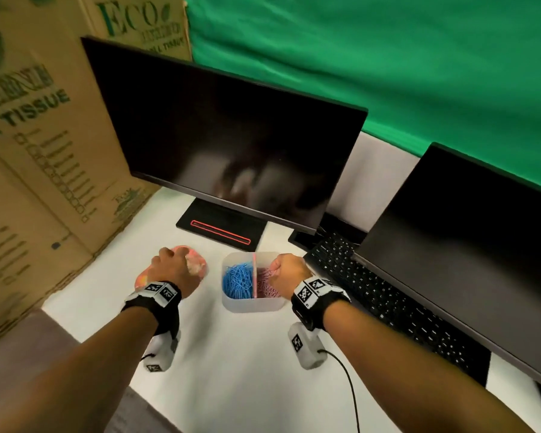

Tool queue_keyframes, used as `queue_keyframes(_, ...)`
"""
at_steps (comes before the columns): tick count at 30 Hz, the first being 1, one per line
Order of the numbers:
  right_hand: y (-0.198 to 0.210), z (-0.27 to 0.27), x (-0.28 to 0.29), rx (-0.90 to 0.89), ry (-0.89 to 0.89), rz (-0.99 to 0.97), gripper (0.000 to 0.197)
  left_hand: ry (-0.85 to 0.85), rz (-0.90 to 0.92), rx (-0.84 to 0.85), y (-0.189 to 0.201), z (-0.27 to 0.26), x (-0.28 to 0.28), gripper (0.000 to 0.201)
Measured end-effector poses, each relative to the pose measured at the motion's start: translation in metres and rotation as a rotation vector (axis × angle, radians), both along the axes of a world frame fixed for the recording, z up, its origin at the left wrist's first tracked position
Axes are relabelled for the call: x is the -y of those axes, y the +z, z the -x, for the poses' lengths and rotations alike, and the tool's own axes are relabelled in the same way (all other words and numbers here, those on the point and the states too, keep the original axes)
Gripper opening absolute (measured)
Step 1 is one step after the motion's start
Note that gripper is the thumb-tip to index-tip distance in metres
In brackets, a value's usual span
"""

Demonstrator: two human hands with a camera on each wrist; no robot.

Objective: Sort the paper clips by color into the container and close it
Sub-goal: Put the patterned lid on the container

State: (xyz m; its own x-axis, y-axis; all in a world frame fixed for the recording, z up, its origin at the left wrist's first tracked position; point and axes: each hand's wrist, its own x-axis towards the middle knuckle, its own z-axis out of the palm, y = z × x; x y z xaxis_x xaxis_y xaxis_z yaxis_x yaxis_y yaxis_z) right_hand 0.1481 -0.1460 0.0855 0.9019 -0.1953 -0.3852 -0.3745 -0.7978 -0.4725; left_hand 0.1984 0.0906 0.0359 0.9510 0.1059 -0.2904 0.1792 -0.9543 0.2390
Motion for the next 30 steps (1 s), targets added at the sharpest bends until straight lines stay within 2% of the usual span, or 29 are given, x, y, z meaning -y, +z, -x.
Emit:
queue_keyframes(3,-0.003,0.0,0.004,0.035,-0.002,0.016,0.02,0.048,-0.117,-0.14,-0.018,0.0,-0.027,0.101)
queue_keyframes(6,-0.005,0.005,0.02,0.119,-0.042,-0.005,0.023,0.022,-0.091,-0.219,-0.027,-0.004,-0.043,0.117)
queue_keyframes(10,-0.012,0.015,0.041,0.17,-0.111,-0.026,0.028,0.002,-0.007,-0.199,-0.019,-0.008,-0.044,0.113)
queue_keyframes(14,-0.013,0.019,0.051,0.162,-0.18,-0.129,0.033,0.02,0.259,-0.038,-0.001,-0.014,-0.035,0.117)
queue_keyframes(18,-0.004,0.013,0.043,0.163,-0.285,-0.323,0.034,-0.295,0.418,0.033,0.029,-0.012,0.001,0.121)
queue_keyframes(22,-0.014,0.004,0.036,0.141,-0.287,-0.401,0.046,-0.587,0.322,-0.014,0.044,-0.005,0.045,0.122)
queue_keyframes(26,-0.008,0.007,0.029,0.126,-0.302,-0.412,0.042,-0.708,0.197,-0.068,0.041,-0.002,0.062,0.121)
queue_keyframes(30,-0.017,0.011,0.026,0.079,-0.303,-0.395,0.039,-0.728,0.155,-0.118,0.035,0.0,0.065,0.12)
